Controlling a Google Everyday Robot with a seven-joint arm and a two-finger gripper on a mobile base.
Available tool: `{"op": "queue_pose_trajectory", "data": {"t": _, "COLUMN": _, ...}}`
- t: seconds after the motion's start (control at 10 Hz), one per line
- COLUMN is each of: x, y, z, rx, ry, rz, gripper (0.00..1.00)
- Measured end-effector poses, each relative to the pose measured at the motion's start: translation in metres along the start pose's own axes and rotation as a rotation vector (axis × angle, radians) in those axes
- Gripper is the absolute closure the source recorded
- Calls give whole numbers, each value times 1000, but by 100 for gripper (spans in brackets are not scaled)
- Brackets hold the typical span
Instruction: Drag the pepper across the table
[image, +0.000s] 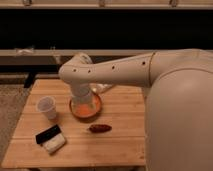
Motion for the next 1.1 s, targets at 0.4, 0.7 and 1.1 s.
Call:
{"op": "queue_pose_trajectory", "data": {"t": 0.4, "x": 31, "y": 9, "z": 32, "rx": 44, "ry": -52, "rz": -241, "gripper": 35}}
{"op": "queue_pose_trajectory", "data": {"t": 0.7, "x": 46, "y": 12, "z": 64, "rx": 62, "ry": -67, "rz": -331, "gripper": 35}}
{"op": "queue_pose_trajectory", "data": {"t": 1.1, "x": 51, "y": 21, "z": 99, "rx": 84, "ry": -69, "rz": -421, "gripper": 35}}
